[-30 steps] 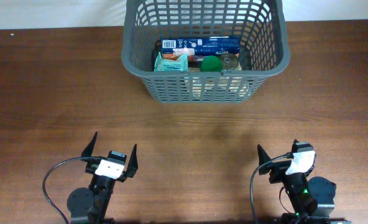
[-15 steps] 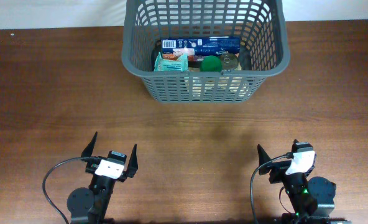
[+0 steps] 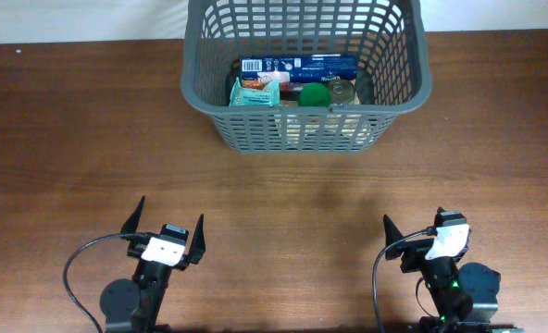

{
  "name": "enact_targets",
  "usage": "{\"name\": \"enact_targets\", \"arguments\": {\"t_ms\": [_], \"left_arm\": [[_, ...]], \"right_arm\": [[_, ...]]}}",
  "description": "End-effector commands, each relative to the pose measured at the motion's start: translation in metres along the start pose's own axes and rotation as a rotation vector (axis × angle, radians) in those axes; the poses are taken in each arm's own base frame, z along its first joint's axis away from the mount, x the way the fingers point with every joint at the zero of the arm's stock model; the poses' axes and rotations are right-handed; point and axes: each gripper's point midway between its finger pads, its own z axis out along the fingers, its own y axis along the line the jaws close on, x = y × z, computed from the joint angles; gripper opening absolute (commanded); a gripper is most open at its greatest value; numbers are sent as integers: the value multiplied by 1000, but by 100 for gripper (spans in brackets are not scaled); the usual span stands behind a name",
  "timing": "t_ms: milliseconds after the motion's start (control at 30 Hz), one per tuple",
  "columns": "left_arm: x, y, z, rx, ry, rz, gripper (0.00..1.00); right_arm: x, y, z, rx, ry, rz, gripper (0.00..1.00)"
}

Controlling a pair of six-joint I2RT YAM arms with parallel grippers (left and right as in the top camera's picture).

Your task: Pack container

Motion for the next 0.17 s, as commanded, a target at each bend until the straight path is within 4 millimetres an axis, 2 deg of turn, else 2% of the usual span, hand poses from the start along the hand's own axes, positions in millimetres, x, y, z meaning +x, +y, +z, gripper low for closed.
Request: {"name": "enact_targets", "arguments": {"t_ms": [0,133], "left_arm": [[2,-1,0,-1,-3,13,99],[2,-1,0,-1,-3,13,99]], "right_arm": [[1,0,1,4,-2,-6,99],[1,0,1,4,-2,-6,99]]}}
